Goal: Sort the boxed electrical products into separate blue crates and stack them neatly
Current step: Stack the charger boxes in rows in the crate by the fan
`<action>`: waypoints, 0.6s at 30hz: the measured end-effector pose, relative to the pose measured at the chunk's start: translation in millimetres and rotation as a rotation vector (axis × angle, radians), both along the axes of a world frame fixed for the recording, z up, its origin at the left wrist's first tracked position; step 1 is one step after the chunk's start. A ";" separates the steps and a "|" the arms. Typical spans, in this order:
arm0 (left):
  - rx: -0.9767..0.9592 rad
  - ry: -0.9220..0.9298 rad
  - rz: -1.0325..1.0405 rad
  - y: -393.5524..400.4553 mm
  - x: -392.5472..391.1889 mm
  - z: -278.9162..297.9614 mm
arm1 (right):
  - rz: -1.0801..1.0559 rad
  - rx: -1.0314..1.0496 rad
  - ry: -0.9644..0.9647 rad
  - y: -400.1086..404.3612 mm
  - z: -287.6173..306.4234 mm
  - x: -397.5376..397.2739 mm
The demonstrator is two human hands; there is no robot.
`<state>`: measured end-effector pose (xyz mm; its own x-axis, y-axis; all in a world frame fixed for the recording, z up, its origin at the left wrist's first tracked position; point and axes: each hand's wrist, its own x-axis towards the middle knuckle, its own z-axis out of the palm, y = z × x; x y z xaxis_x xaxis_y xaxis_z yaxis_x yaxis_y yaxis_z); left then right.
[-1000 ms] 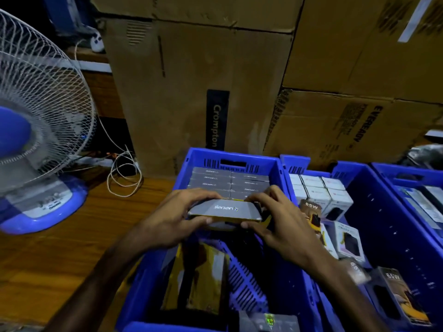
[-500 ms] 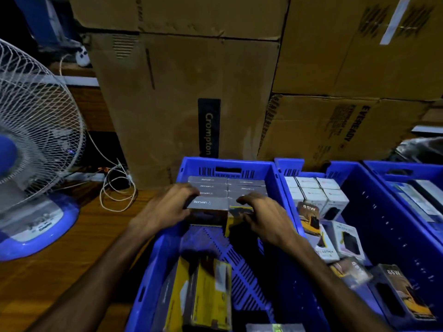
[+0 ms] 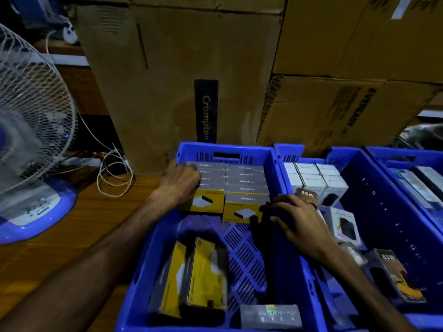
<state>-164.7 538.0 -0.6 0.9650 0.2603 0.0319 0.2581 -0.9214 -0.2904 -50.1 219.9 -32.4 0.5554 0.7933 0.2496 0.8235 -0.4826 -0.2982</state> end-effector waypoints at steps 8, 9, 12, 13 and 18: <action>-0.098 0.024 0.120 -23.3 7.6 -19.0 | 0.006 0.089 0.087 -5.9 -5.6 -5.8; -0.109 0.021 0.130 -25.1 7.0 -21.4 | 0.005 0.100 0.095 -5.6 -6.7 -5.9; -0.101 0.007 0.126 -29.5 3.9 -31.7 | 0.016 0.135 0.103 -5.7 -9.2 -6.1; -0.094 0.001 0.129 -30.7 2.3 -33.4 | 0.017 0.144 0.102 -5.8 -9.1 -6.5; -0.239 -0.106 0.173 -34.2 -9.9 -35.2 | 0.000 0.159 0.117 -5.7 -8.0 -7.4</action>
<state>-174.6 503.8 -35.8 0.9002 0.4328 0.0483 0.4346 -0.9000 -0.0337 -57.6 214.3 -40.4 0.5882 0.7486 0.3060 0.7786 -0.4220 -0.4644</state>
